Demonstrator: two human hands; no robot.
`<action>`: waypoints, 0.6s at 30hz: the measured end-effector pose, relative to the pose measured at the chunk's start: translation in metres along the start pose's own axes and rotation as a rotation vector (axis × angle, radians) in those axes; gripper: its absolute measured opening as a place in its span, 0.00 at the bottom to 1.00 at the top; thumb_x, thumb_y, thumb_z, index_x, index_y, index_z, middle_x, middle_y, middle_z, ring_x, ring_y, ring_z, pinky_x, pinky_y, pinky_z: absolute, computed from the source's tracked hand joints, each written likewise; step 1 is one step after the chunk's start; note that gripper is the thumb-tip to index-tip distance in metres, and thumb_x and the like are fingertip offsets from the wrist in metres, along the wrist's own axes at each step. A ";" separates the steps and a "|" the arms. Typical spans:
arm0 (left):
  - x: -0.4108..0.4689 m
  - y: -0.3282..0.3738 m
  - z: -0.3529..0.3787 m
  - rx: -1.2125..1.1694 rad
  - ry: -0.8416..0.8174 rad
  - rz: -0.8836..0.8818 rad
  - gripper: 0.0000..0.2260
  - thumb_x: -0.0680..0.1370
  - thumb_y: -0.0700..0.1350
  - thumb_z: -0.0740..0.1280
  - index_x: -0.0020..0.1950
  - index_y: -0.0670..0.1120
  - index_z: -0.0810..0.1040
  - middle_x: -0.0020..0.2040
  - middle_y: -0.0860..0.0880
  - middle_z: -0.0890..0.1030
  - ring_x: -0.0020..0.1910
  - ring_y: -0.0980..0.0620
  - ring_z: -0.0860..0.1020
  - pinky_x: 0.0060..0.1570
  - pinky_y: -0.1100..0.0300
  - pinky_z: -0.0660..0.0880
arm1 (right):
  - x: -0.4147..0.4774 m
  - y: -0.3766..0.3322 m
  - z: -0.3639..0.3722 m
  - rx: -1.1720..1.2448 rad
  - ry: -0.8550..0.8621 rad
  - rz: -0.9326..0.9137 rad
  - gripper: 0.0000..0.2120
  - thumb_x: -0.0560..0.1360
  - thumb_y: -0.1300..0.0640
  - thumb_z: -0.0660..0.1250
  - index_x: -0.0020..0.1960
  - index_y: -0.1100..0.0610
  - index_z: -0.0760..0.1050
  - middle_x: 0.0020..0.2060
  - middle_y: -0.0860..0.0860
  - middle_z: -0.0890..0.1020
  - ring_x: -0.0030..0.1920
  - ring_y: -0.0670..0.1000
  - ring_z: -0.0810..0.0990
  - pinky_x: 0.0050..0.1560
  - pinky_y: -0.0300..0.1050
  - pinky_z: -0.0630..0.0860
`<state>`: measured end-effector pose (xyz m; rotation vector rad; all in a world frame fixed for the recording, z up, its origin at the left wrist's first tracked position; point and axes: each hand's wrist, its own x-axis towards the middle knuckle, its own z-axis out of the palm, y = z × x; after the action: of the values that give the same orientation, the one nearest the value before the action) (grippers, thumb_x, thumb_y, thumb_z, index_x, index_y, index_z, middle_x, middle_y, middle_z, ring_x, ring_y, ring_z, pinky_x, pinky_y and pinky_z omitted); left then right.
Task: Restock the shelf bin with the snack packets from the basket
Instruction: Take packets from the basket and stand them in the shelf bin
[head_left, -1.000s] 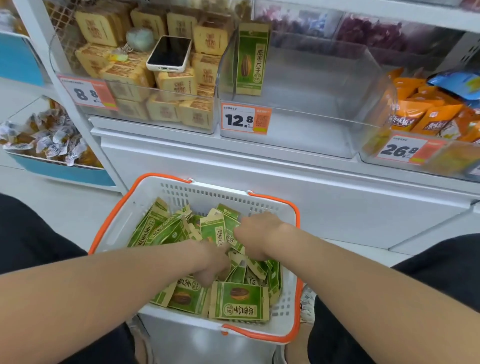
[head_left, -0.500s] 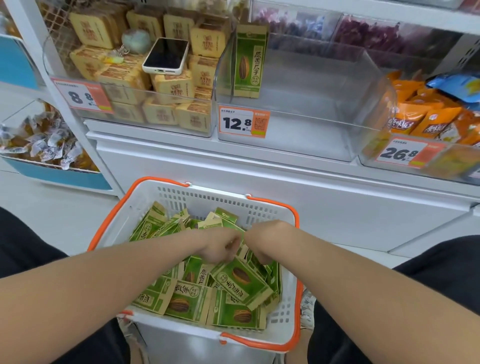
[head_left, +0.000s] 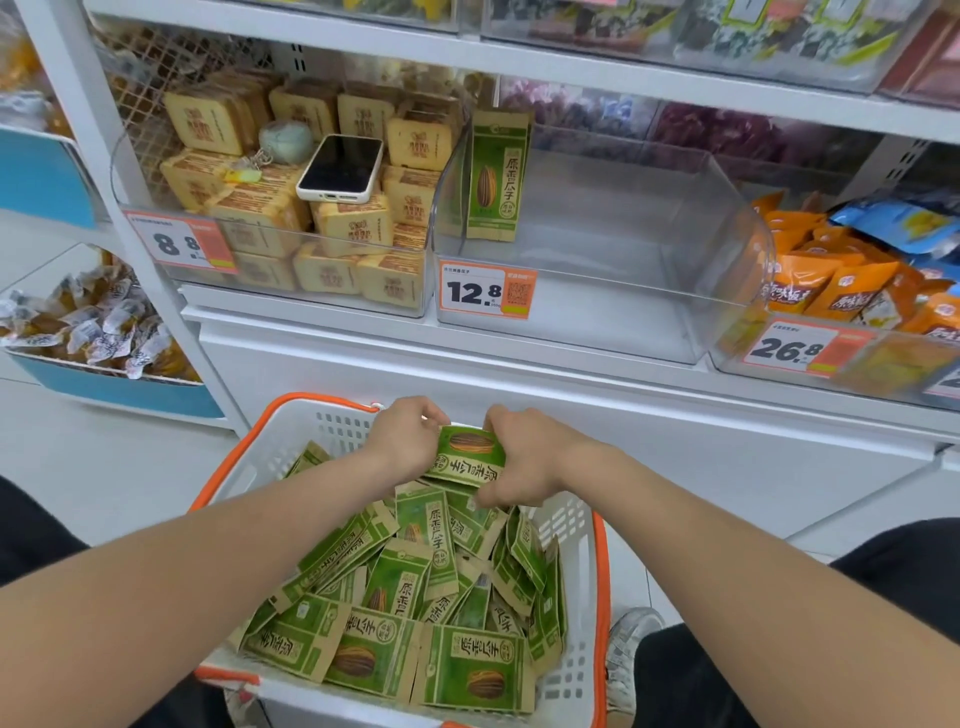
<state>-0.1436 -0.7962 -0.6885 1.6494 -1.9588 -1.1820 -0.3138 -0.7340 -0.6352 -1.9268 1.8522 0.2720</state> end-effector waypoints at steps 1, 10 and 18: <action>-0.001 0.005 -0.003 0.089 -0.053 0.054 0.13 0.83 0.38 0.60 0.53 0.53 0.82 0.54 0.46 0.82 0.43 0.49 0.80 0.40 0.57 0.76 | -0.001 0.000 -0.003 -0.036 0.016 -0.013 0.34 0.62 0.35 0.78 0.58 0.52 0.69 0.50 0.50 0.76 0.50 0.56 0.80 0.50 0.54 0.82; -0.021 0.045 -0.026 -0.102 -0.482 0.203 0.11 0.83 0.45 0.69 0.66 0.51 0.80 0.50 0.53 0.85 0.42 0.63 0.83 0.39 0.71 0.75 | -0.021 0.001 -0.042 -0.387 0.230 -0.287 0.32 0.65 0.36 0.74 0.62 0.52 0.74 0.48 0.47 0.70 0.45 0.52 0.74 0.47 0.47 0.68; -0.019 0.066 -0.043 -0.001 0.256 0.460 0.15 0.89 0.54 0.52 0.46 0.50 0.69 0.41 0.52 0.74 0.41 0.56 0.73 0.40 0.50 0.61 | -0.029 0.003 -0.074 -0.137 0.889 -0.368 0.34 0.68 0.55 0.71 0.73 0.53 0.69 0.65 0.55 0.72 0.63 0.58 0.74 0.60 0.55 0.74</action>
<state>-0.1513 -0.7954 -0.6080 1.1838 -2.0161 -0.7576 -0.3316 -0.7416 -0.5581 -2.6963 1.9026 -0.7030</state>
